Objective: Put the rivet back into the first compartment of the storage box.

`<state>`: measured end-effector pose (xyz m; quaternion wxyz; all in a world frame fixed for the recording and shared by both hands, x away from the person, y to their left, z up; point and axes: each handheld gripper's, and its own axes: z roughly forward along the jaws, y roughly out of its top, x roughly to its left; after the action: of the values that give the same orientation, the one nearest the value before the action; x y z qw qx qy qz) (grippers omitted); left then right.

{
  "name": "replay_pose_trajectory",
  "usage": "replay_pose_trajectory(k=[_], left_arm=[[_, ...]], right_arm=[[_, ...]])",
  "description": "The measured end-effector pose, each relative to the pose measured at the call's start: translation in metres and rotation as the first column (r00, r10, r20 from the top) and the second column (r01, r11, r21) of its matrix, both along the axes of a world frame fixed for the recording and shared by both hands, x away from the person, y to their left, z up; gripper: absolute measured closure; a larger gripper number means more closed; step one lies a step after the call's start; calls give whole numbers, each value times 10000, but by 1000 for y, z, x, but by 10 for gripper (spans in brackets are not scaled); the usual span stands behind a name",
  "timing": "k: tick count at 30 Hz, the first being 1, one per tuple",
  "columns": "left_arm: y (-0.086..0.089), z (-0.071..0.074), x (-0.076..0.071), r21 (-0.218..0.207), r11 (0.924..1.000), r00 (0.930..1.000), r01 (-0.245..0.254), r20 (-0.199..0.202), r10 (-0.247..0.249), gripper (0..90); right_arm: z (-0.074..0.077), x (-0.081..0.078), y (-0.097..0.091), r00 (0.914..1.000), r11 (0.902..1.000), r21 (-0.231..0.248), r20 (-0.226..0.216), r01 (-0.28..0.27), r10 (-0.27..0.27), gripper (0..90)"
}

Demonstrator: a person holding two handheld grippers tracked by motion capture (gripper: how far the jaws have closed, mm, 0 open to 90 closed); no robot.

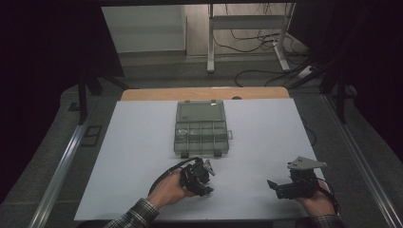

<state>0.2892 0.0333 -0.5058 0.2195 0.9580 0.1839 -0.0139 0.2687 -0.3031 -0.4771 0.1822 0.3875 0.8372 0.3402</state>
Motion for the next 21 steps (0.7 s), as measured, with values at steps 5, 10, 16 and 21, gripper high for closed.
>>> replay_pose_trajectory(k=[5,10,16,21], left_arm=[[-2,-3,-3,243,9996,9994,144,318,-152,714],[-2,-3,-4,234,9996,9995,187,251,-193,820],[0,-2,0,70,10000,10000,49,-44,-49,829],[4,1,3,-143,9998,9995,-144,-290,140,835]], right_arm=[[0,0,0,10000,10000,-14,-12,-9,9,0],[-1,0,0,10000,10000,-30,-16,-19,19,0],[0,0,0,10000,10000,-27,-16,-18,18,0],[0,0,0,10000,10000,-14,-10,-5,5,0]])
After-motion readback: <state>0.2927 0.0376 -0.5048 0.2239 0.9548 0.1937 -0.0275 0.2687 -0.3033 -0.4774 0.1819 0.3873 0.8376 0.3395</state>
